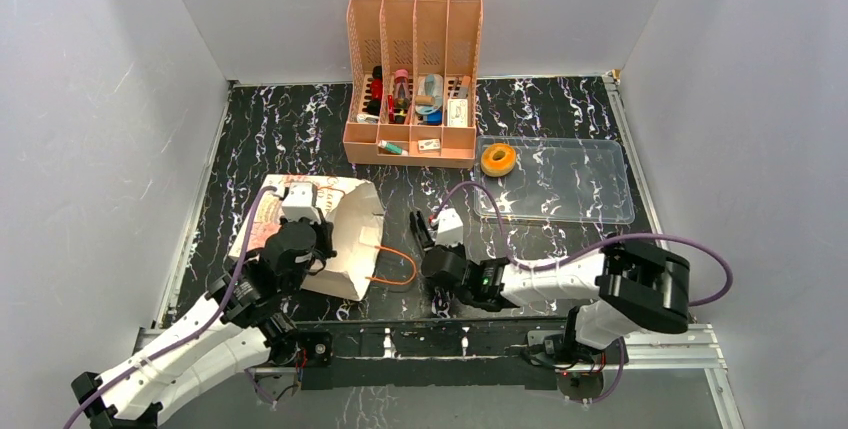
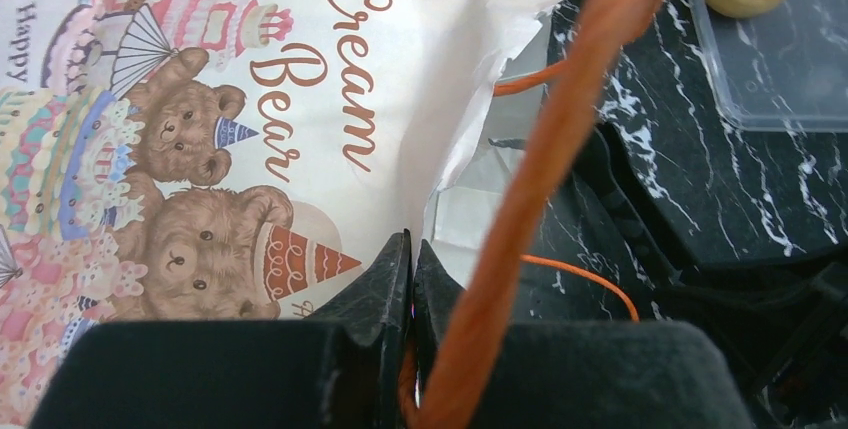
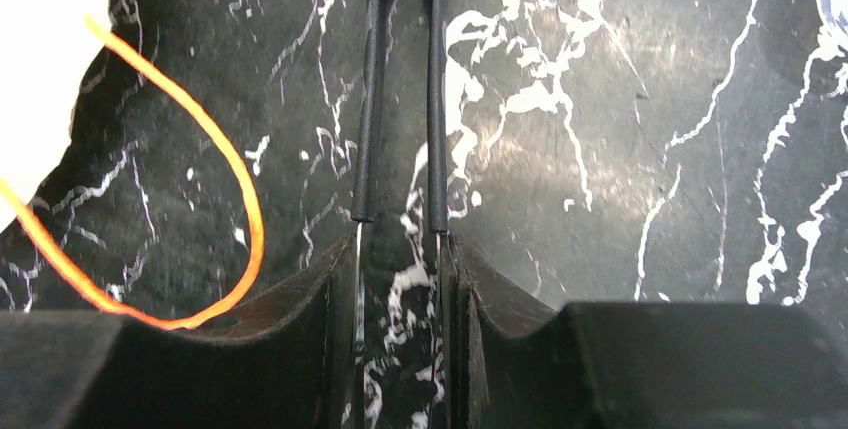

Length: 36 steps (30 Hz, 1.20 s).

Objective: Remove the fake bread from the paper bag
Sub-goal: Take out the fake bread from the paper bag.

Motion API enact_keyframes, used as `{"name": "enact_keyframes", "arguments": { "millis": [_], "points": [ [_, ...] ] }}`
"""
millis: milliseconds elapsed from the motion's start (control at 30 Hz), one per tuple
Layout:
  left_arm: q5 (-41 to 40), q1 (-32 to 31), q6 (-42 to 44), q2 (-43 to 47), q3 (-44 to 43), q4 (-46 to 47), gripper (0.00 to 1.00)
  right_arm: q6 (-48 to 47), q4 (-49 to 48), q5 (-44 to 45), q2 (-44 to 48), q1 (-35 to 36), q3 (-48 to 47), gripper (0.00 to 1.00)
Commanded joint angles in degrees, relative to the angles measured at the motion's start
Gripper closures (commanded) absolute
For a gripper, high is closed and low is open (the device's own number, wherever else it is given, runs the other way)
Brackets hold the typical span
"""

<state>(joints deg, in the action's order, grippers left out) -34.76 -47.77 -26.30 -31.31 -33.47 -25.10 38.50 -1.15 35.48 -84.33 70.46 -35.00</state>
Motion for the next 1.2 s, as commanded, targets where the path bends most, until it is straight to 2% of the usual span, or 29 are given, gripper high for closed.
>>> {"name": "enact_keyframes", "arguments": {
  "millis": [0,267,667,1033,1167],
  "points": [
    [7.9,0.0,2.8,2.4,2.8,6.9,1.00,-1.3,3.7,-1.1,8.2,0.2,-0.4,0.71],
    [9.6,0.0,2.8,3.0,2.9,5.7,1.00,-1.7,9.3,-2.4,18.5,0.2,-1.6,0.71],
    [11.4,0.0,3.4,4.5,3.6,7.5,1.00,-2.0,12.8,-11.8,23.4,1.4,-3.9,0.73],
    [15.7,0.0,4.7,5.7,2.9,8.0,1.00,-0.8,2.8,-21.9,19.2,3.5,-3.5,0.73],
    [18.9,0.0,4.8,8.1,2.9,9.0,1.00,0.5,-3.3,-23.9,12.3,3.5,-5.2,0.73]
  ]
}}
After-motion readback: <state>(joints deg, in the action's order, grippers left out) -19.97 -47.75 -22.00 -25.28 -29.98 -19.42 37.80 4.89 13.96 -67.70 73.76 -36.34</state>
